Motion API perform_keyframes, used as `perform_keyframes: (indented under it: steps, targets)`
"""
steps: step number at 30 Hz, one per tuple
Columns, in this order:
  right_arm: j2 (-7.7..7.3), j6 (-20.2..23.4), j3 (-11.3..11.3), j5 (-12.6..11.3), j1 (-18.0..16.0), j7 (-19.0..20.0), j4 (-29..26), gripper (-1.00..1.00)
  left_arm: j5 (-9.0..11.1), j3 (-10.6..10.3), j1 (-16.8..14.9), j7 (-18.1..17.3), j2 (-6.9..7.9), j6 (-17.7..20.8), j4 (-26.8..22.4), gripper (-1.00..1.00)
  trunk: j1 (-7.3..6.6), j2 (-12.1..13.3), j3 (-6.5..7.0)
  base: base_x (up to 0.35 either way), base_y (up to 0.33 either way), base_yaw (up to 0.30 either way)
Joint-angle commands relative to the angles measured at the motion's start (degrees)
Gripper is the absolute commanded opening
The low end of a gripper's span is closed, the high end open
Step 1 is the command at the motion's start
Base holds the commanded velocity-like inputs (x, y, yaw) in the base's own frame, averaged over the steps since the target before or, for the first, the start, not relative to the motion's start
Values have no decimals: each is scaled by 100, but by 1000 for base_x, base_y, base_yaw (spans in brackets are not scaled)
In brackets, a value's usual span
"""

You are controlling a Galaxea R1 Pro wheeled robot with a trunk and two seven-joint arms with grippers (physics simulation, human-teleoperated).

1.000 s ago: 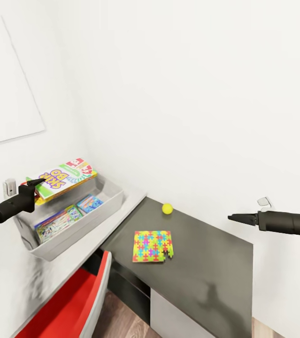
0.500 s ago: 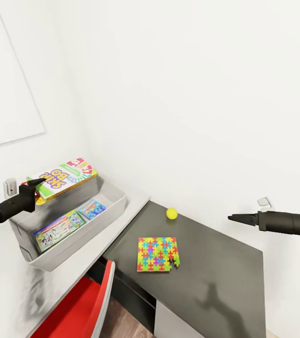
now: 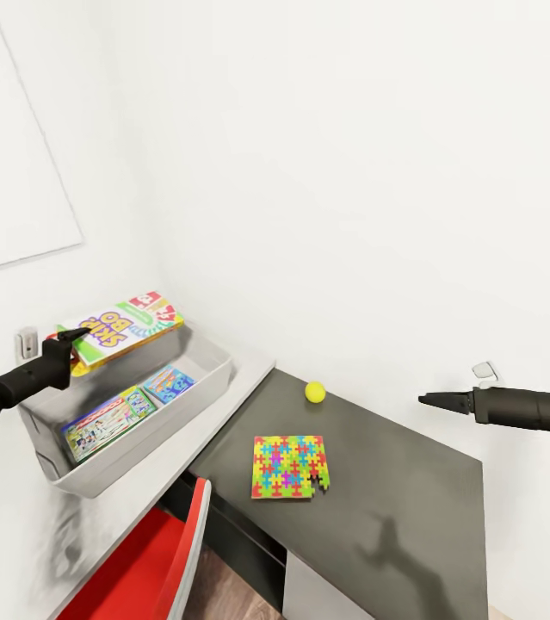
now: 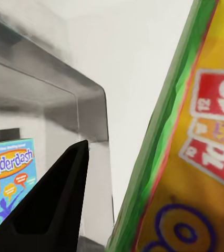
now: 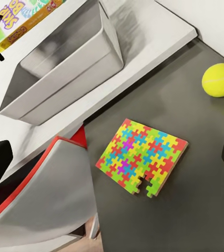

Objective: Put all the toys in the child's room - the three board games (two on the bed and one on the table), the two jigsaw puzzles on the table, and the tennis ball on the table - inside the toy box on the table in the child's room.

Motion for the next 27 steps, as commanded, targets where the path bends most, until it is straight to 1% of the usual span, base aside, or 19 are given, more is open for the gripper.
perform_keyframes:
  steps: [1,4,11,15,21,27]
  targets:
    - [-2,27,-1,0,-4,16,0,100,55,-25,-5,62,-1,20,-4,-100,0,-4,-6,0,0,0]
    - [-2,27,-1,1,-4,17,0,100,46,-94,-5,69,10,19,24,-100,0,-4,-6,0,0,0]
    - [-5,27,-1,6,-4,12,0,100,21,-148,-4,126,29,13,162,-100,0,-4,-6,0,0,0]
    - [3,27,-1,5,21,11,0,100,-95,-172,-5,174,34,12,402,-100,0,-4,-7,0,0,0]
    - [6,27,-1,1,36,10,-3,100,-215,-164,-11,189,45,12,625,-100,0,-4,-33,0,0,0]
    - [5,27,-2,0,38,10,-7,100,-243,-156,-13,191,67,13,722,-100,0,-4,-82,0,0,0]
